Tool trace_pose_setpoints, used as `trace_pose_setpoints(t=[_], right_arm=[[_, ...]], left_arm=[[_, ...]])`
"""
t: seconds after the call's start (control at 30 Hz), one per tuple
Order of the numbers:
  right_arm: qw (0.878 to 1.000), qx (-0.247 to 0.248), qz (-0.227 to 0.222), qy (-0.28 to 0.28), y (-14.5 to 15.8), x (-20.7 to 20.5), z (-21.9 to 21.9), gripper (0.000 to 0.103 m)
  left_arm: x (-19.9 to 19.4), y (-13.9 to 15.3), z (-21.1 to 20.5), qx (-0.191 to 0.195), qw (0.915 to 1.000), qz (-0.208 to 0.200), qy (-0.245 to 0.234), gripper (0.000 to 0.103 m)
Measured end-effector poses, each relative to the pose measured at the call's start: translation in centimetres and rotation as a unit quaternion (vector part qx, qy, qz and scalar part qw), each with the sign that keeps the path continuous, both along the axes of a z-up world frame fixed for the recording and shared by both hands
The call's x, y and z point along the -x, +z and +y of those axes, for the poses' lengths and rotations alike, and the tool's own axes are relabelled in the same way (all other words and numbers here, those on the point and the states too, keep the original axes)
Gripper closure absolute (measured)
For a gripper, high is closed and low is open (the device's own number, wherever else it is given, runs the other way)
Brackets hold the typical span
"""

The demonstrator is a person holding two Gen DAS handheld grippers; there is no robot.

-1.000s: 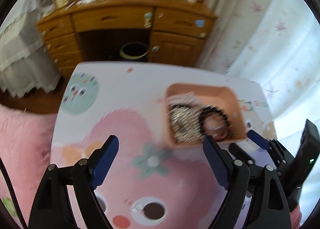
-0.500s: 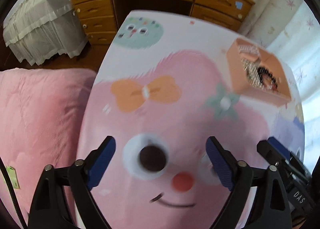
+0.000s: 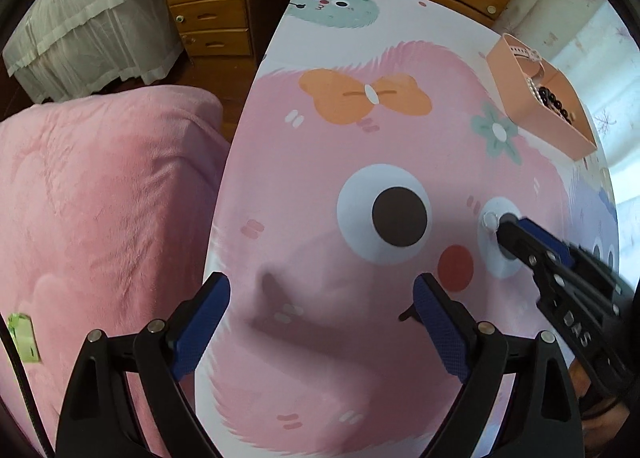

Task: Organize jewelry
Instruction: 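Grasp the last small ring on the cloth with the right tool, then carry the ring into the pink tray and open the right tool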

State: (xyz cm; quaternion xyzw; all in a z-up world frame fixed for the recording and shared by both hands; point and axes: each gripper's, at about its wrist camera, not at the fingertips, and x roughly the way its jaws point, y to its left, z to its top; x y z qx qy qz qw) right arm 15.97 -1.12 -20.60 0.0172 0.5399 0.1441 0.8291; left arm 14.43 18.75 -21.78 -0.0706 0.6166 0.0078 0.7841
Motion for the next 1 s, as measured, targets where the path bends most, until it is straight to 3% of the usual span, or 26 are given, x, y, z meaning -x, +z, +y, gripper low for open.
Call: trace_pose_setpoints(t=[0.2,0.27,0.6,0.73,0.77,1.0], right_arm=[[0.998,0.063,0.003,0.027,-0.5,-0.2,1.8,0.086],[0.996,0.08,0.011,0.037,-0.8,-0.2,2.1,0.094],[0.995,0.082,-0.009,0.055,0.8,-0.6,1.7,0.095],[0.993,0.091,-0.048,0.049,2.8,-1.8,0.5,0.096],[0.993,0.097,-0.056,0.047,3.1,-2.2,0.0,0.1],[0.992,0.106,-0.064,-0.008,3.9,-3.7,-4.3,0.103]], left_arm=[[0.3,-0.3,0.0,-0.012,0.9998,-0.006,-0.012,0.011],[0.2,-0.2,0.0,-0.005,0.9999,-0.008,-0.011,0.011],[-0.6,0.7,-0.7,0.024,0.999,-0.034,-0.02,0.011],[-0.6,0.5,-1.3,0.027,0.9986,-0.032,-0.033,0.011],[-0.5,0.5,-1.5,0.029,0.9984,-0.032,-0.038,0.011],[0.2,1.2,-2.4,0.053,0.9961,-0.037,-0.06,0.011]])
